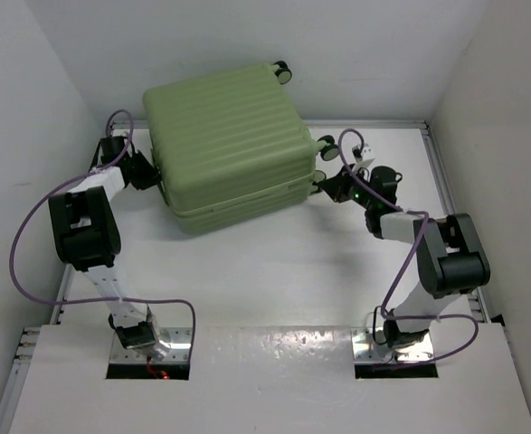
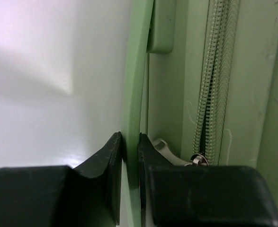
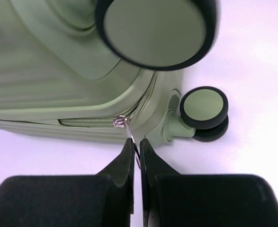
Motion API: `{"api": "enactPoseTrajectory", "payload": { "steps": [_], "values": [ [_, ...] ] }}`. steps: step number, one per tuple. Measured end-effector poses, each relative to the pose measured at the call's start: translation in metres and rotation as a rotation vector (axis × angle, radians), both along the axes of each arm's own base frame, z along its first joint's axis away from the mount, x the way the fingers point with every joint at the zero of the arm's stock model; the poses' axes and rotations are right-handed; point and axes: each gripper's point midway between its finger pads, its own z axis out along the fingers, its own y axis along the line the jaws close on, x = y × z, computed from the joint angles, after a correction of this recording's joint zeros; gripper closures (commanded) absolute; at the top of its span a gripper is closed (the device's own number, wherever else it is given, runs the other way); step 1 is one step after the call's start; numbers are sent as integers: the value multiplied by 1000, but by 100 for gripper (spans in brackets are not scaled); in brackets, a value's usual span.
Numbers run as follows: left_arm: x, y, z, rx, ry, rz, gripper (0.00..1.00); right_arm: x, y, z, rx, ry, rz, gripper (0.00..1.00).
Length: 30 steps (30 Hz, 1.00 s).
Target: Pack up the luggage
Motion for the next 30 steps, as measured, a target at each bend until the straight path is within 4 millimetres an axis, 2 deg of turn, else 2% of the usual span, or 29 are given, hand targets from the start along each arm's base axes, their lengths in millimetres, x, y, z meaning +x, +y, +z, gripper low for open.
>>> {"api": "enactPoseTrajectory", "payload": {
  "steps": [6,11,14,15,18,24,27,30],
  "values": [
    [11,4,0,13,-2,-12,100,8,-6,7,77,36,23,100],
    [15,8,1,28,-21,-9,100,16,-31,-2,58,40,-41,100],
    [16,9,0,33,-34,-7,100,12,-23,-2,45,24,-6,82],
    [16,10,0,34,-42,-7,100,8,-17,-3,41,18,16,72],
    [16,10,1,38,-65,-9,100,-5,-2,-9,31,11,77,57],
    [16,9,1,43,-92,-34,100,-26,16,-13,26,1,218,42],
    [16,9,1,41,-97,-42,100,-29,18,-10,33,4,262,36],
    [16,9,1,42,-101,-47,100,-23,17,-2,35,-8,282,31]
  ]
}}
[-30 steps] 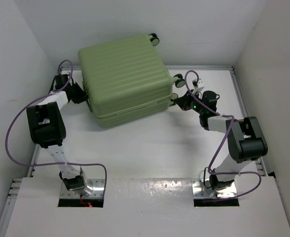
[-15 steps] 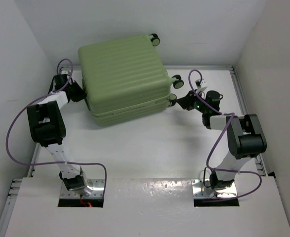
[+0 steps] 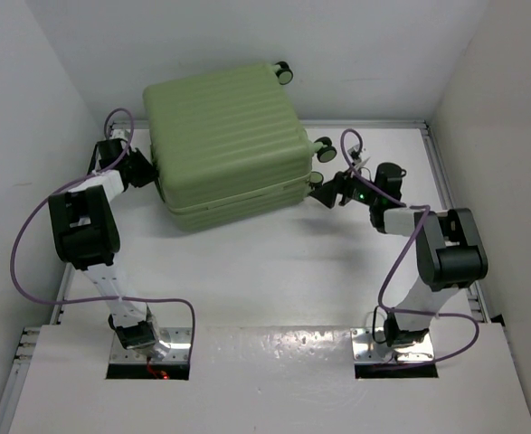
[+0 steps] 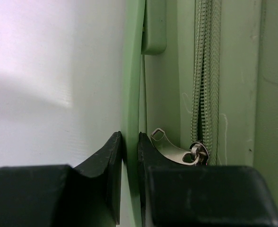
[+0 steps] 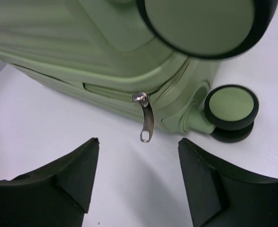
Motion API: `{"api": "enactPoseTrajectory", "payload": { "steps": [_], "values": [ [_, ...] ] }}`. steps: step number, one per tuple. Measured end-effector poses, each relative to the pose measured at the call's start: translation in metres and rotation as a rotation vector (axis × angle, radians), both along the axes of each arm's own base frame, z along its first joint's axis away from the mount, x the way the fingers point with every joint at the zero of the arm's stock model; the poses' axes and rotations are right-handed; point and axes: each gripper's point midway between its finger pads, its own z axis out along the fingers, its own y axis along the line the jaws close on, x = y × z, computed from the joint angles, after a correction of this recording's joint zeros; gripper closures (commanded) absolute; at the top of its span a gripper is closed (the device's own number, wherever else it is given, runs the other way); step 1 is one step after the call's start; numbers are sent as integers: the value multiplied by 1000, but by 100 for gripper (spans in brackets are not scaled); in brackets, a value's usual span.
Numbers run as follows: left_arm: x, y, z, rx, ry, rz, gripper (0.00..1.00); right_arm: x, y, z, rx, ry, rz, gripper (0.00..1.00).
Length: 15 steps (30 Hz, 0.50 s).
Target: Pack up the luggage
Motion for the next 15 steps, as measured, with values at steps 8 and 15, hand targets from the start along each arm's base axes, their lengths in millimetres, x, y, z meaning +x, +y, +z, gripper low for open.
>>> {"api": "enactPoseTrajectory", "payload": {
  "steps": [8,15],
  "values": [
    [0,0,0,-2,-1,-2,100,22,2,3,4,13,22,31],
    [0,0,0,-3,3,-3,100,31,6,-15,1,67,34,44]
  ]
}}
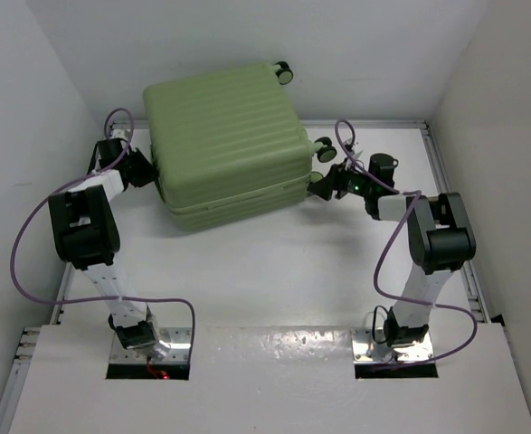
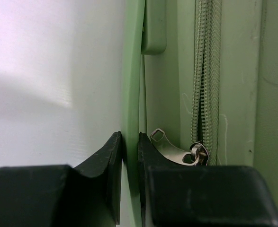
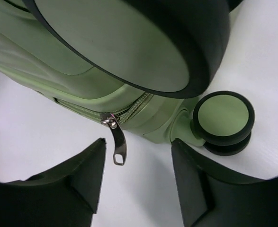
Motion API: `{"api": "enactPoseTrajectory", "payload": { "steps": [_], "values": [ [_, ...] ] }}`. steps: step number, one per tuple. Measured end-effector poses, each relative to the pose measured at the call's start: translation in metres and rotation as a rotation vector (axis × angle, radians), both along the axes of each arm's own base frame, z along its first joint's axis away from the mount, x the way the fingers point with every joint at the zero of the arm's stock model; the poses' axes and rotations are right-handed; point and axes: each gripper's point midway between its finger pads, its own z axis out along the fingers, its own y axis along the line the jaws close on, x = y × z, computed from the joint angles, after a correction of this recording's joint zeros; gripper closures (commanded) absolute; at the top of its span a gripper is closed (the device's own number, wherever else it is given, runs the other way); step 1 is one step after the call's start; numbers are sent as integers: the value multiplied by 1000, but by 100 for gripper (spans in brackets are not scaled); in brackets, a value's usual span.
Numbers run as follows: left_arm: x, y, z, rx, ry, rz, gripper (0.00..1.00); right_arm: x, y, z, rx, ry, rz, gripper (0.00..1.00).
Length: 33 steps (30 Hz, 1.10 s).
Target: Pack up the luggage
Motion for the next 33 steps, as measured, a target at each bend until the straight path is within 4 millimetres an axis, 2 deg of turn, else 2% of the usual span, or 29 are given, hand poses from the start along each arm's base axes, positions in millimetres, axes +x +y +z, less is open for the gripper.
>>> {"api": "enactPoseTrajectory", "payload": {
  "steps": [4,8,12,19,26,30,33],
  "values": [
    [0,0,1,0,0,0,100,-3,6,-2,6,15,12,54],
    [0,0,0,-2,4,0,100,-5,15,3,26,16,29,68],
    [1,2,0,-1,2,3,100,-5,19,5,39,15,28,100],
    [1,2,0,-4,0,1,100,-6,17,2,36,7,1,100],
    [1,6,-1,-3,7,11,100,-5,8,2,-53,-76,-114,100],
    [3,8,-1,-35,57,-5,100,0,6,2,-72,-88,-138,100],
    [10,11,-2,-50,97,-25,100,11,4,3,-86,-75,-152,100]
  ]
}}
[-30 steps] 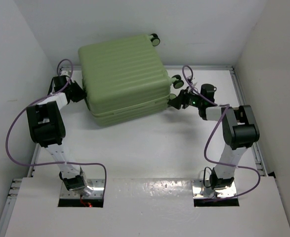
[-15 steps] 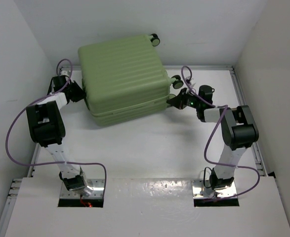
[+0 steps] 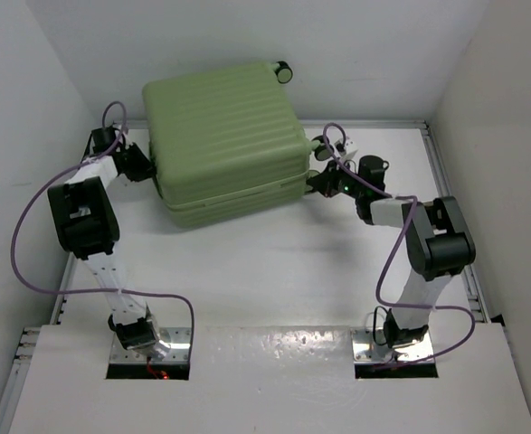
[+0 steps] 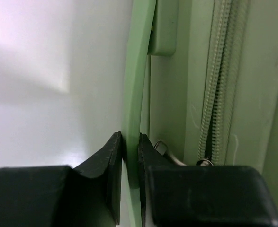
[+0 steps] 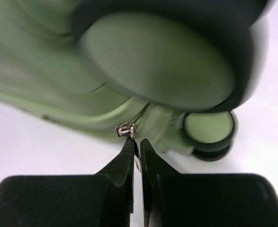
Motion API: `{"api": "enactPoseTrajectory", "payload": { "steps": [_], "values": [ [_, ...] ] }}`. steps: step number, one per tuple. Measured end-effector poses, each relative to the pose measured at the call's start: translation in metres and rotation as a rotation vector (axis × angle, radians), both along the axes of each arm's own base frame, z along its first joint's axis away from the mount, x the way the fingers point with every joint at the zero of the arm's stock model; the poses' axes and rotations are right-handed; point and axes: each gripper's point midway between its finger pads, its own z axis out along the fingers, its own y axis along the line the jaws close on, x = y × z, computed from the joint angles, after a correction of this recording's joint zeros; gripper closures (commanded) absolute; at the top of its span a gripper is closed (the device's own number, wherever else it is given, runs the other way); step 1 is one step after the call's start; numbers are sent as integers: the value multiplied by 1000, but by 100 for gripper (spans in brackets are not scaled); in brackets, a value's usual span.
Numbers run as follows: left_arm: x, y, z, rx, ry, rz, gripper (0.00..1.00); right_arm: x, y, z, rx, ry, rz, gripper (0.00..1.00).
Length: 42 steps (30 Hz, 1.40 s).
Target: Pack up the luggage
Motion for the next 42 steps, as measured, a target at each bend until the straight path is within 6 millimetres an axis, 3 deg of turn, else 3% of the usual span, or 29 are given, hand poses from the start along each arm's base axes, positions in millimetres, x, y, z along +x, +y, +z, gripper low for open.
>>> {"api": "enactPoseTrajectory", "payload": {
  "steps": [5,12,28,29,31,33,35,39,42],
  "values": [
    [22,12,1,11,47,-17,100,33,-7,-4,-20,17,-61,100],
    [39,21,-1,28,100,-56,100,55,0,-5,51,55,-43,100],
    [61,19,-4,19,28,-184,98,195,33,-5,253,-32,59,100],
    [62,19,-4,19,20,-185,87,200,36,-5,260,-37,55,100],
    [65,15,-4,17,1,-194,51,209,39,-7,275,-39,37,77],
    [73,23,-4,60,-43,-190,35,212,37,-12,291,-13,-1,64],
    [76,31,-8,57,-74,-169,26,210,25,-28,295,29,-54,64],
    [77,35,-9,55,-158,-134,21,184,-9,-87,313,230,-138,73],
    [75,36,-8,66,-217,-89,20,177,-23,-88,367,303,-146,74]
  ]
}}
